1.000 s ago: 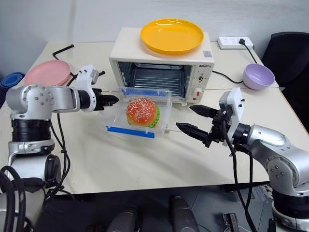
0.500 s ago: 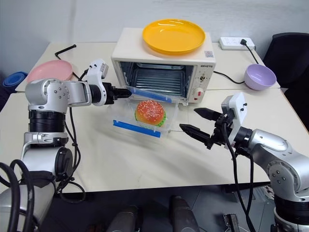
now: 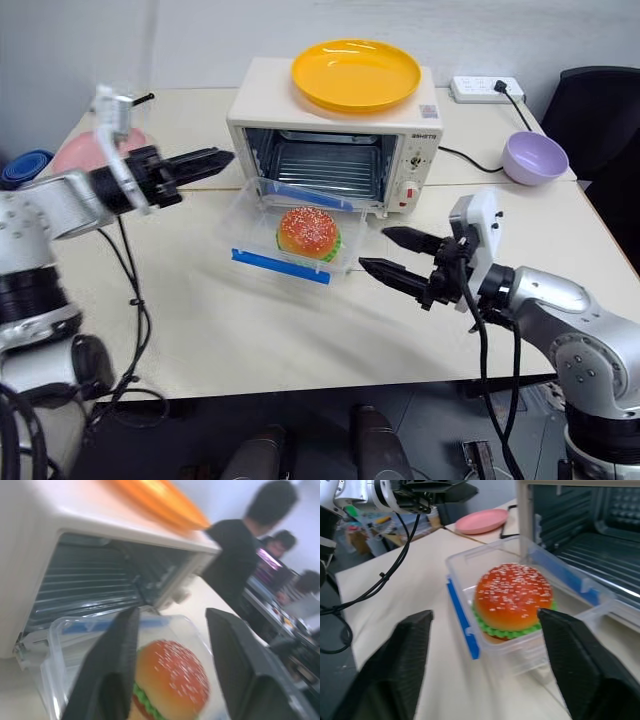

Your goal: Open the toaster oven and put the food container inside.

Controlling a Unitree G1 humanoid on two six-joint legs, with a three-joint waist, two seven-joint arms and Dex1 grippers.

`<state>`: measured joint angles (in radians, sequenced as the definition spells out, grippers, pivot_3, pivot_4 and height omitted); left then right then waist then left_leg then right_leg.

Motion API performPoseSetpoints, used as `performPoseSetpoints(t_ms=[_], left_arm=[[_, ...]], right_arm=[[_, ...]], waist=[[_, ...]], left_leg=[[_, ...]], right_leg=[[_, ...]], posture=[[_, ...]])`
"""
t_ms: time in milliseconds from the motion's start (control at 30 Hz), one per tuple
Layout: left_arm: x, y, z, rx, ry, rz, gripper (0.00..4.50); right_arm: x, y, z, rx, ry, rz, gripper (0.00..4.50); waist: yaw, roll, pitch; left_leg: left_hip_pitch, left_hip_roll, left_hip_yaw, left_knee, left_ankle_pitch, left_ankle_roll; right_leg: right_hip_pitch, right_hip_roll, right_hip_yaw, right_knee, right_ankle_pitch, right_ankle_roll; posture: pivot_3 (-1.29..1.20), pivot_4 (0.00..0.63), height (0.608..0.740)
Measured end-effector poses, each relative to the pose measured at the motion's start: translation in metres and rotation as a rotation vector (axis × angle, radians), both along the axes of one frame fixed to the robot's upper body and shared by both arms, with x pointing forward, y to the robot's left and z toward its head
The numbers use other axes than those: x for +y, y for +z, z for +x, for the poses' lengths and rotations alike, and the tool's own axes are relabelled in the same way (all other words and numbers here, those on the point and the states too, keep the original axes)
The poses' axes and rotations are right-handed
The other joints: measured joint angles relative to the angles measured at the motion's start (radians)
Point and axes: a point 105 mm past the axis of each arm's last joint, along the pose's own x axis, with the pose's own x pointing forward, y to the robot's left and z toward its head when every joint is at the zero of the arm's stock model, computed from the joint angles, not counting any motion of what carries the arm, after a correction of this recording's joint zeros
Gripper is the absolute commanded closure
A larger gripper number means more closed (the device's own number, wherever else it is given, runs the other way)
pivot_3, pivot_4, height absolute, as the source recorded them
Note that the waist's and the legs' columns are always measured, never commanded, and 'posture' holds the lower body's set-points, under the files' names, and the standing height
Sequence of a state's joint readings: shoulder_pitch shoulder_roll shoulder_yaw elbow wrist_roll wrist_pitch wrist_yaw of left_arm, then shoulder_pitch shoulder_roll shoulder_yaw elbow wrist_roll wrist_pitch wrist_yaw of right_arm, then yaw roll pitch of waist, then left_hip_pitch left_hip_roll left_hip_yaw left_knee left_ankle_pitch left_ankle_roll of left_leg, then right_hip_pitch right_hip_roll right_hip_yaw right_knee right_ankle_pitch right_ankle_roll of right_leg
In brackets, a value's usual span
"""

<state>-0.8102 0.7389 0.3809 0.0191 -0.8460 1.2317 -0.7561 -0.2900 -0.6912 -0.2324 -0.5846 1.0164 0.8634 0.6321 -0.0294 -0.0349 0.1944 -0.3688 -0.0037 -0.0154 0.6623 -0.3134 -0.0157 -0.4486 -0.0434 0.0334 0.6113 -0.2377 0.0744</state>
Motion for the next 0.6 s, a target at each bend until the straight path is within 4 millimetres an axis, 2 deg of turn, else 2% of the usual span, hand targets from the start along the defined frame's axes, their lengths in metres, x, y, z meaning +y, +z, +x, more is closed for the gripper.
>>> performPoseSetpoints(t_ms=[100,133,233,333,400,467,600], left_arm=[[0.007,-0.013,-0.026,-0.053,-0.097,0.157,4.31],[0.007,-0.02,-0.031,-0.059,-0.123,0.204,4.49],[0.006,-0.047,-0.042,-0.046,-0.185,0.344,4.5],[0.008,-0.068,-0.042,-0.061,-0.199,0.471,4.5],[0.005,-0.085,-0.035,-0.074,-0.19,0.57,4.5],[0.002,-0.096,-0.028,-0.082,-0.183,0.608,4.5],[-0.014,-0.103,-0.004,-0.131,-0.162,0.613,4.5]], right_arm=[[0.01,-0.011,-0.002,0.04,0.028,-0.015,3.03],[0.014,-0.015,-0.002,0.054,0.039,-0.018,3.28],[0.028,-0.033,-0.004,0.09,0.067,-0.049,4.37],[0.04,-0.046,0.0,0.085,0.062,-0.084,4.45],[0.048,-0.052,0.008,0.095,0.046,-0.081,4.45],[0.047,-0.055,0.015,0.096,0.016,-0.084,4.45],[0.052,-0.06,0.033,0.083,-0.037,-0.088,4.45]], waist=[[0.003,0.0,0.0],[0.006,0.0,0.0],[0.011,0.0,0.0],[0.009,0.0,0.0],[0.008,0.001,0.0],[0.009,0.001,0.0],[0.009,0.0,0.0]], left_leg=[[0.001,0.0,0.0,0.0,0.0,0.001],[0.001,0.0,0.0,0.0,0.0,0.001],[0.0,-0.001,-0.001,0.0,0.001,0.003],[0.0,-0.001,0.0,0.0,0.001,0.003],[0.0,-0.001,0.0,0.0,0.001,0.004],[0.0,-0.001,0.0,0.0,0.002,0.004],[-0.001,-0.001,0.0,0.001,0.001,0.004]], right_leg=[[0.001,-0.001,0.0,-0.001,-0.001,-0.001],[0.002,-0.002,0.0,-0.001,-0.001,-0.002],[0.002,-0.003,0.0,-0.003,-0.003,-0.006],[0.002,-0.003,0.0,-0.003,-0.003,-0.006],[0.002,-0.002,0.0,-0.003,-0.002,-0.004],[0.002,-0.002,-0.001,-0.003,0.0,-0.001],[0.002,0.0,-0.001,-0.001,0.001,0.001]], posture=[[0.0,0.15,0.74],[0.0,0.15,0.74],[0.0,0.15,0.74],[0.0,0.15,0.74],[0.0,0.15,0.74],[0.0,0.15,0.74],[0.0,0.15,0.74]])
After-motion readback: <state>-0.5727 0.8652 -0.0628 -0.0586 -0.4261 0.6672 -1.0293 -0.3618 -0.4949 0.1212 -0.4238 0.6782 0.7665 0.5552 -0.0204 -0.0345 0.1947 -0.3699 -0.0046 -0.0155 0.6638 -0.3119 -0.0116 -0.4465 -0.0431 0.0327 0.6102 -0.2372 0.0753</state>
